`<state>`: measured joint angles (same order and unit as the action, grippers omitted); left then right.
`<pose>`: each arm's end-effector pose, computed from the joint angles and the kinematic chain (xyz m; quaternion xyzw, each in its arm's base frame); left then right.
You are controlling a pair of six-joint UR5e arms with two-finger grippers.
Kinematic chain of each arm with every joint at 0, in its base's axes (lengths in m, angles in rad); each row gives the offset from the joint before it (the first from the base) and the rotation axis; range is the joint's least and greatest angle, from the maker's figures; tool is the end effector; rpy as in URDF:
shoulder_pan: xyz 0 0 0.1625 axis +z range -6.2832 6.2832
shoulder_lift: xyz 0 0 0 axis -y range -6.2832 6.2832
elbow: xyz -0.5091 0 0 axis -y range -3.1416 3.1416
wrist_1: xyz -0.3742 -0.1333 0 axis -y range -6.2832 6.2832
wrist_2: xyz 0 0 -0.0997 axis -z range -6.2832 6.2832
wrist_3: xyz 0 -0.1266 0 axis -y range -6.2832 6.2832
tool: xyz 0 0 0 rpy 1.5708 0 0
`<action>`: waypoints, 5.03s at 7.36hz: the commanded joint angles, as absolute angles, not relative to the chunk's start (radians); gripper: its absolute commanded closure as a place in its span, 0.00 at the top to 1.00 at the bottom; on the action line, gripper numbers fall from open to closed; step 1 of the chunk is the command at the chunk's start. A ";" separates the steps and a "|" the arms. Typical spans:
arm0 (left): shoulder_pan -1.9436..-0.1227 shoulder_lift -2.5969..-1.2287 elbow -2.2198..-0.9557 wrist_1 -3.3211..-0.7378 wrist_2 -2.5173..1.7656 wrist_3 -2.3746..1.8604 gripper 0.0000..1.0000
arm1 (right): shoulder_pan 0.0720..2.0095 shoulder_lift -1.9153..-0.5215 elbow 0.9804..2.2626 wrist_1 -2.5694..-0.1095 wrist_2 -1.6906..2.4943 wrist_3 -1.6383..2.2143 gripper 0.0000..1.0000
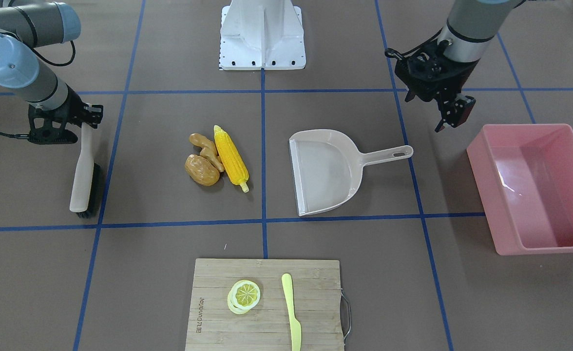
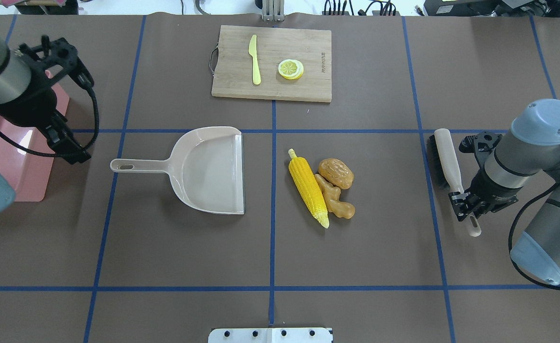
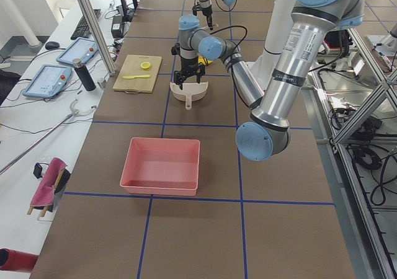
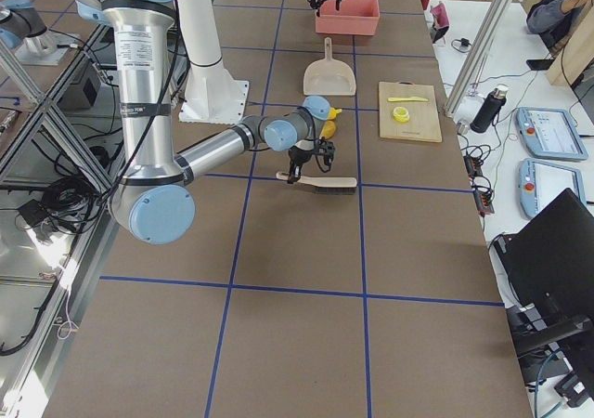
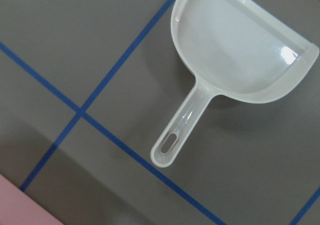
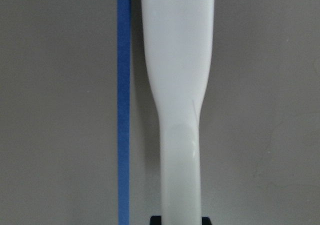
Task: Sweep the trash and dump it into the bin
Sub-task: 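Reach the right gripper to the brush handle while the left gripper reaches the dustpan handle, then grasp and lift the brush with the right gripper while the left grasps the dustpan, then slide the dustpan toward the corn while the right gripper brings the brush beside it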
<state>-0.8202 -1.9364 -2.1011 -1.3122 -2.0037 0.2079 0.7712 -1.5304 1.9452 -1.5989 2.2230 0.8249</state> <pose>0.3263 -0.4674 0.3788 0.2401 0.2785 0.4874 0.7920 -0.3144 -0.3843 0.5760 -0.1030 -0.3484 -0.0498 0.9304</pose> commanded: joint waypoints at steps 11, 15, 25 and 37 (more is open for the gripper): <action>-0.704 -2.056 -1.685 -1.578 -2.000 0.488 0.99 | 1.069 -1.559 2.025 -1.672 2.421 0.583 0.00; -0.701 -1.990 -1.733 -1.591 -2.000 0.488 0.99 | 1.008 -1.505 2.013 -1.663 2.645 0.674 0.00; -0.742 -1.956 -1.767 -1.582 -2.063 0.500 0.00 | 0.799 -1.476 1.944 -1.198 2.539 1.078 0.00; -0.586 -2.197 -1.694 -1.391 -2.026 0.488 0.00 | 0.686 -1.451 1.888 -0.890 2.516 1.399 0.00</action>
<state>-0.5902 -2.1945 -1.6937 -1.3912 -2.0282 0.4891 0.6883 -1.4572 1.8872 -0.8987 2.5157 1.3920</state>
